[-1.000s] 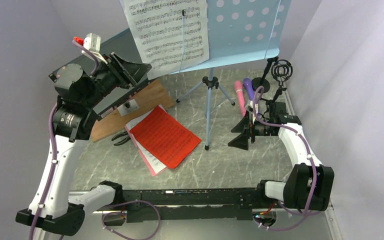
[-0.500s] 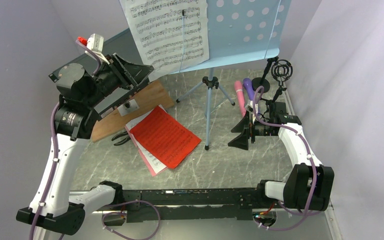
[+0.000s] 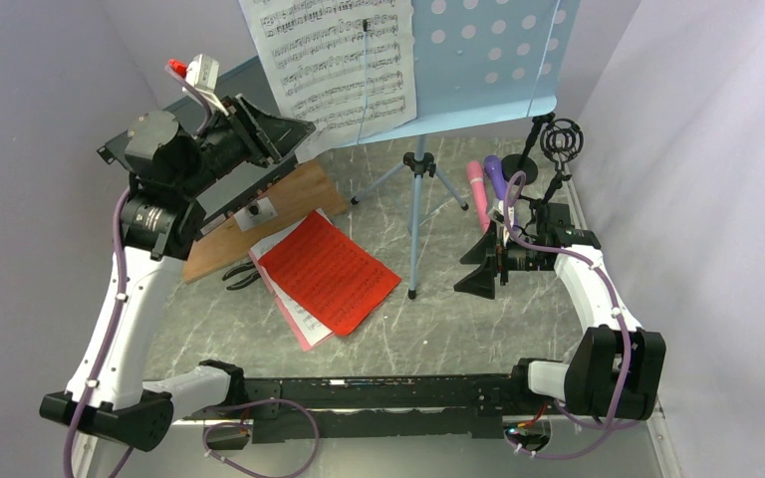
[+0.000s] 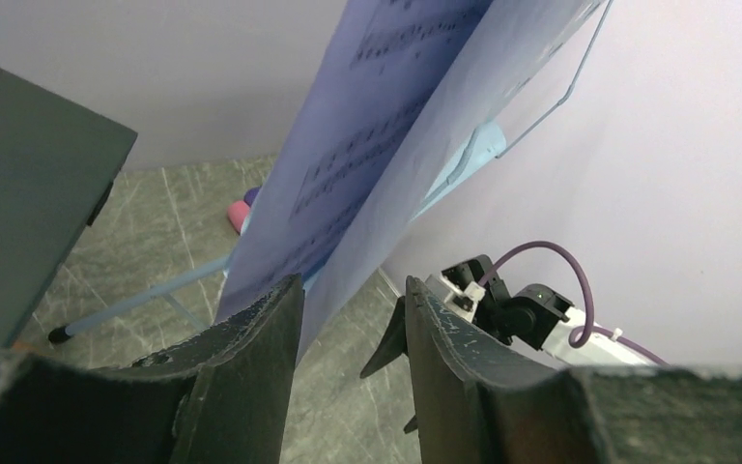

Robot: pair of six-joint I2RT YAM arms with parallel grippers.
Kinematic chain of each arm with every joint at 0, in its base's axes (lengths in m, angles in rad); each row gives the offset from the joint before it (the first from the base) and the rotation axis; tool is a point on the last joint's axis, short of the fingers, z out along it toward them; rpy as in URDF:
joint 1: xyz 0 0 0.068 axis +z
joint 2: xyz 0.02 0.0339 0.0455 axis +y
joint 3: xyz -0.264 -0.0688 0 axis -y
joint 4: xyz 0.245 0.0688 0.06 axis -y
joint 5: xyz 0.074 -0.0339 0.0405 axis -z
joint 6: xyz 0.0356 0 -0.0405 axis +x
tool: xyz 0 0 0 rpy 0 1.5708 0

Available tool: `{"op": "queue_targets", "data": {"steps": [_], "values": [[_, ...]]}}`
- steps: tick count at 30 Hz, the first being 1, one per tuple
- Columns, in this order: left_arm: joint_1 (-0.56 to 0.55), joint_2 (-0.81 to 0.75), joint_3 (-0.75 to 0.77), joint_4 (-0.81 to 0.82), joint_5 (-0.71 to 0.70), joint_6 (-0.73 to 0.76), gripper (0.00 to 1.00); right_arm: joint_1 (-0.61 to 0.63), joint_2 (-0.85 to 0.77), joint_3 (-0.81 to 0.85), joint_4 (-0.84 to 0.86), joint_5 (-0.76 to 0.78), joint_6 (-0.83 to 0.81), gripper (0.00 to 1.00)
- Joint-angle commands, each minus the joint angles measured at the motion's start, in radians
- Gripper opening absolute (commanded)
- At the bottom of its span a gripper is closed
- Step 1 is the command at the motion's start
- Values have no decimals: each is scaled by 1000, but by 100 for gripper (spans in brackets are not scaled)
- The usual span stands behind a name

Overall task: Pack up the instrument practice props
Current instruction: Pick up the sheet music from the music stand.

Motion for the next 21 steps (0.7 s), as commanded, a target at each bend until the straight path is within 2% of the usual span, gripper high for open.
{"op": "queue_targets", "data": {"steps": [1,10,14,16,19,21], "values": [[5,40,79,63,39,36,49,2,1,39,5,-15,-28,99],[5,100,144,137,17,74,42,2,4,40,3,-12,-28,99],[5,112,147,177,16,78,33,2,6,42,-1,-14,-32,99],[5,118,154,190,14,83,26,2,8,42,-1,-13,-31,99],[5,121,160,215,7,95,7,2,8,43,-3,-13,-34,99],[5,115,161,230,1,104,0,2,8,44,-5,-12,-36,99]]}}
